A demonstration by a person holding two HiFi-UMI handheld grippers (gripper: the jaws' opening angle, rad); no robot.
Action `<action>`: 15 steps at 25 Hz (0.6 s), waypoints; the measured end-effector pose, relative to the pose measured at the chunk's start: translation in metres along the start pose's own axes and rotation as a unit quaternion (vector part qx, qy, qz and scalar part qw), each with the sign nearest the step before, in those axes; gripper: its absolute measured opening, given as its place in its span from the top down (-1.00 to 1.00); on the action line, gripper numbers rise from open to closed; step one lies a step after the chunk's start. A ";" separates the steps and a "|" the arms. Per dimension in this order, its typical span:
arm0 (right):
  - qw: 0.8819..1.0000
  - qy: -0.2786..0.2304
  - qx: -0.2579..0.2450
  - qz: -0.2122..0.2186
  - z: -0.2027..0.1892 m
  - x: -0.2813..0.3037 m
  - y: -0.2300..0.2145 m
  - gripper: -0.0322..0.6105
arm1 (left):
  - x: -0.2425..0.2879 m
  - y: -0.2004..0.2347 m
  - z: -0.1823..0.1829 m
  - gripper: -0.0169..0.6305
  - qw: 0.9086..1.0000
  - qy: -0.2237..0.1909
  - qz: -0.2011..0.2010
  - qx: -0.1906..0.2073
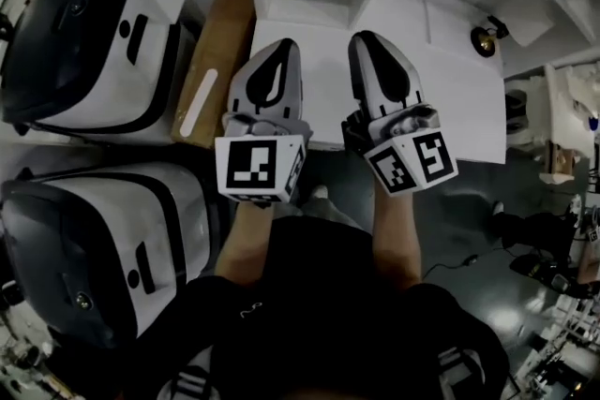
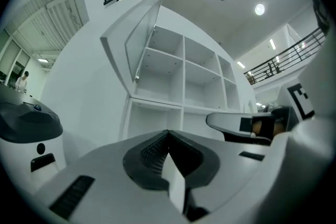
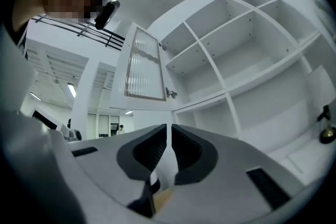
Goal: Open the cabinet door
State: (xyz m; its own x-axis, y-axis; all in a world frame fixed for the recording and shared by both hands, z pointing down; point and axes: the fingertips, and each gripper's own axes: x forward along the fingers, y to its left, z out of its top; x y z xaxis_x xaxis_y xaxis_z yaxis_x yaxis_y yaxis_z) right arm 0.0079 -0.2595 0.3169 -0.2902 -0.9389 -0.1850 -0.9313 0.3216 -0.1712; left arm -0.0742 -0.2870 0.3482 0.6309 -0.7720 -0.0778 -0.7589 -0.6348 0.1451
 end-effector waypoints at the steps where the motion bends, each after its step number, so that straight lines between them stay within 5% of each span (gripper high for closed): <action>1: 1.000 0.003 -0.004 -0.017 0.000 -0.011 -0.008 0.77 | 0.000 -0.011 -0.001 0.91 1.000 0.002 -0.008 0.001; 6: 0.996 0.018 -0.027 -0.079 -0.001 -0.071 -0.039 0.82 | -0.004 -0.067 -0.014 0.91 0.999 -0.001 -0.037 0.014; 15: 0.989 0.030 -0.066 -0.128 0.001 -0.150 -0.067 0.83 | -0.007 -0.169 -0.034 0.91 0.995 0.017 -0.098 0.028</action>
State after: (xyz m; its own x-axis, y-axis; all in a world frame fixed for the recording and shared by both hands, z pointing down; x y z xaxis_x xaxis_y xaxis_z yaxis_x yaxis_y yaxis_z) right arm 0.1140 -0.1400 0.3548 -0.0509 -0.9942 -0.0943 -0.9955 0.0581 -0.0755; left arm 0.0552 -0.1730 0.3575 0.7719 -0.6324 -0.0655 -0.6281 -0.7745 0.0752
